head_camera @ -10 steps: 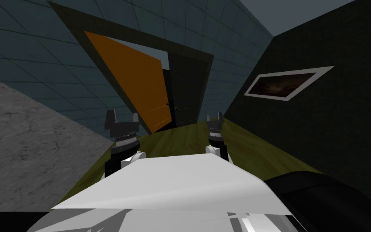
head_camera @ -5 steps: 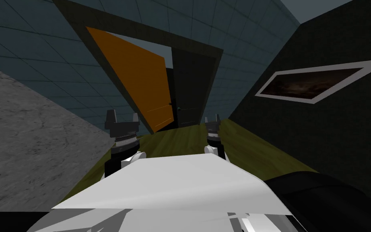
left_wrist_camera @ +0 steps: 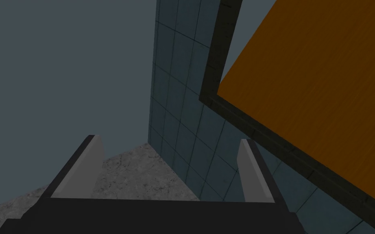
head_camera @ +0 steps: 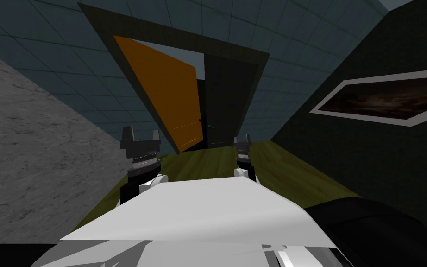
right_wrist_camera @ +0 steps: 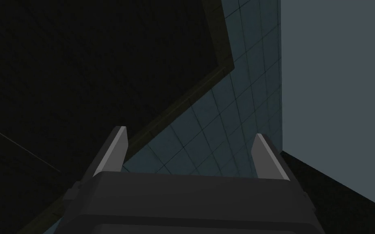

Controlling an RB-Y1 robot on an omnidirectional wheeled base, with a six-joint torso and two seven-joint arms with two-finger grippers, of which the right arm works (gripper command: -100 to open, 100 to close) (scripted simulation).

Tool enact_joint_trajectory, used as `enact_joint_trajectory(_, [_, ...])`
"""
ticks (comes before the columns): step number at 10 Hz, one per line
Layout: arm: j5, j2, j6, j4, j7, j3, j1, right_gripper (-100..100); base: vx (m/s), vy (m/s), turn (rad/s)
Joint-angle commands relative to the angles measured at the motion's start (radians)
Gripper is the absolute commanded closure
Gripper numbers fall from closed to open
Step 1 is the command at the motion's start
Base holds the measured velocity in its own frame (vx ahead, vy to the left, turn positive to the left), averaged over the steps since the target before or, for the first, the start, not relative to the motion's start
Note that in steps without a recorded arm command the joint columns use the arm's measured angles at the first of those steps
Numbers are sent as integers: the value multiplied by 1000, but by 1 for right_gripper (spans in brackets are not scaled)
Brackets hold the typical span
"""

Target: Push the door open

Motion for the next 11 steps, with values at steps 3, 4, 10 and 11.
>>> enact_joint_trajectory(3, [-39, -9, -32, 73, -45, 4, -15, -100, 103, -7, 125])
enact_joint_trajectory(4, [-50, -10, -40, 94, -58, 5, -19, -100, 116, 0, 136])
enact_joint_trajectory(10, [-119, -16, -89, 220, -134, 14, -49, -100, 94, -12, 139])
enact_joint_trajectory(11, [-130, -17, -97, 242, -147, 15, -54, -100, 104, -15, 131])
